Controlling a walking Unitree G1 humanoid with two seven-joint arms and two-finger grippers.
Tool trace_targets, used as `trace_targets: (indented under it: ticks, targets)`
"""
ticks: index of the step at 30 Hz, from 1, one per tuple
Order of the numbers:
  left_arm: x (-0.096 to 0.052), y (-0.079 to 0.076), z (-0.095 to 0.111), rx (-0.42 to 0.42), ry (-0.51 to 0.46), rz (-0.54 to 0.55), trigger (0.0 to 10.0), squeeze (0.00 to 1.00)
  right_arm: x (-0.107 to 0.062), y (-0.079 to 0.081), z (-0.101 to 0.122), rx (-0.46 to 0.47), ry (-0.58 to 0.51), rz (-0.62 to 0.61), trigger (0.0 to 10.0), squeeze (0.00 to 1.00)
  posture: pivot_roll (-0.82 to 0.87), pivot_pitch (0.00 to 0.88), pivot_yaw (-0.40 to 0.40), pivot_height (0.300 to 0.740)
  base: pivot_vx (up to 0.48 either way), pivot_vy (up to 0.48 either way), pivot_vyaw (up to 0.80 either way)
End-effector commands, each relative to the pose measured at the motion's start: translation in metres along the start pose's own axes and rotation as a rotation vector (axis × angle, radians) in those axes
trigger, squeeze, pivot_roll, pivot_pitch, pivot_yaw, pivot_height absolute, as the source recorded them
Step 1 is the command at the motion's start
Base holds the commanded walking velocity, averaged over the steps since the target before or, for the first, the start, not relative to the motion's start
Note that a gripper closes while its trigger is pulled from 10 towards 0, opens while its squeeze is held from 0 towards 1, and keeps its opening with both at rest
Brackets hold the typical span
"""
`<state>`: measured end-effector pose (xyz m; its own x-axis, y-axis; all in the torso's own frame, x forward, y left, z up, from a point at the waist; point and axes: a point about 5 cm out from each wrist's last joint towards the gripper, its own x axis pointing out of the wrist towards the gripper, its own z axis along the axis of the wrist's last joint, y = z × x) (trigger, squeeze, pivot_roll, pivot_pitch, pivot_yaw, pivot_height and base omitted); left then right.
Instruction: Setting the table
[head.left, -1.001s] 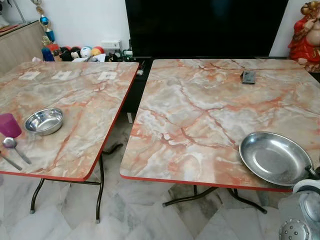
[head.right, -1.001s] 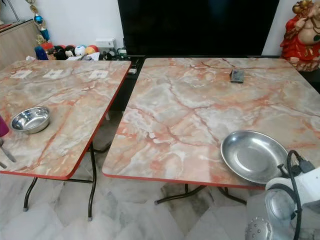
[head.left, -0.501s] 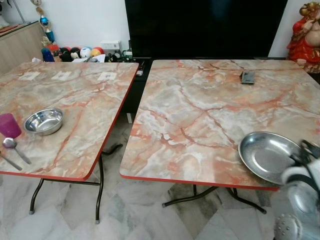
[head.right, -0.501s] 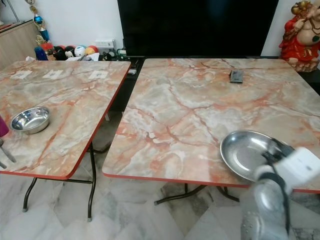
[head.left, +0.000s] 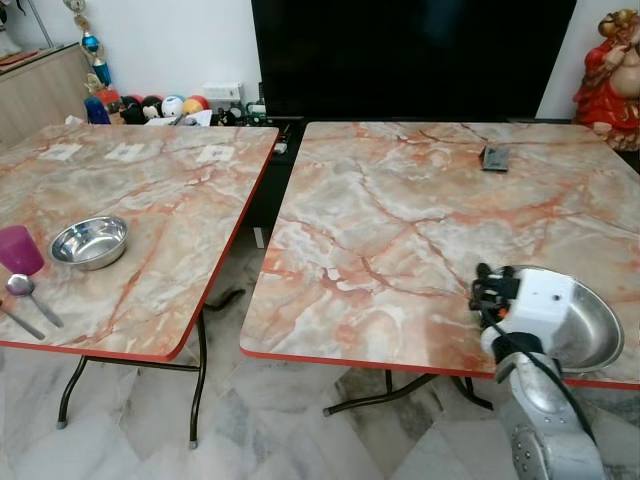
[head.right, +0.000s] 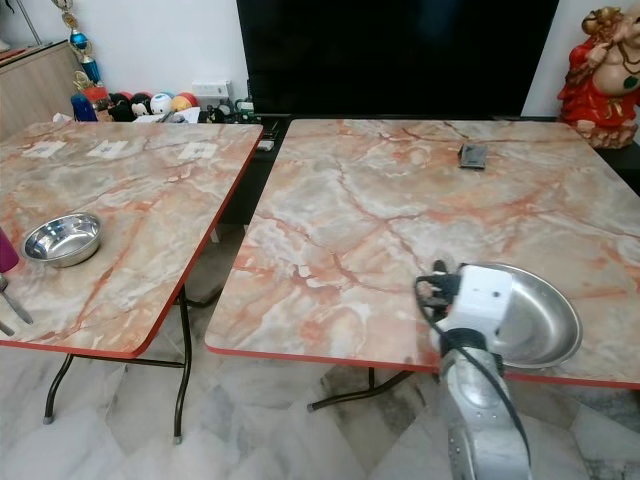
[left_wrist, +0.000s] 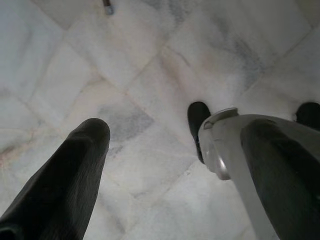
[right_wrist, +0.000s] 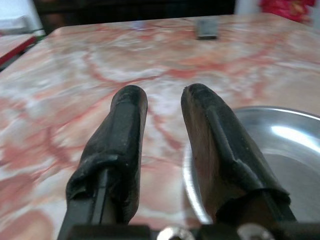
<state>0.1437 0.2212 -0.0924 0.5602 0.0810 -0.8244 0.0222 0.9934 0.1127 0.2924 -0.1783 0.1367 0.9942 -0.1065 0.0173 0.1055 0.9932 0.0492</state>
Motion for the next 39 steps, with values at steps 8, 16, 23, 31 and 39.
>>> trace_targets:
  ticks: [8, 16, 23, 31, 39]
  targets:
    - [0.002, 0.006, 0.008, -0.024, -0.003, 0.01, 10.0, 0.0, 0.002, 0.035, -0.002, 0.048, -0.015, 0.126, 10.0, 0.0, -0.07, 0.0, 0.031, 0.74, 0.0, 0.0, 0.0]
    - [0.0, 0.012, 0.003, -0.018, 0.012, 0.011, 10.0, 0.0, -0.001, 0.039, -0.006, 0.073, -0.009, 0.125, 10.0, 0.0, -0.06, 0.0, 0.034, 0.74, 0.0, 0.15, 0.0]
    - [-0.001, 0.015, 0.001, -0.021, 0.021, 0.015, 10.0, 0.0, 0.001, 0.036, -0.003, 0.081, -0.023, 0.116, 10.0, 0.0, -0.06, 0.0, 0.033, 0.74, 0.0, 0.41, 0.0]
    - [-0.001, 0.013, -0.001, -0.026, 0.026, 0.014, 10.0, 0.0, 0.002, 0.039, -0.001, 0.1, -0.026, 0.112, 10.0, 0.0, -0.06, 0.0, 0.031, 0.74, 0.0, 0.416, 0.0]
    - [-0.001, 0.015, -0.002, -0.04, 0.031, 0.027, 10.0, 0.0, 0.006, 0.042, 0.001, 0.119, -0.031, 0.102, 10.0, 0.0, -0.04, 0.0, 0.027, 0.74, 0.0, 0.42, 0.0]
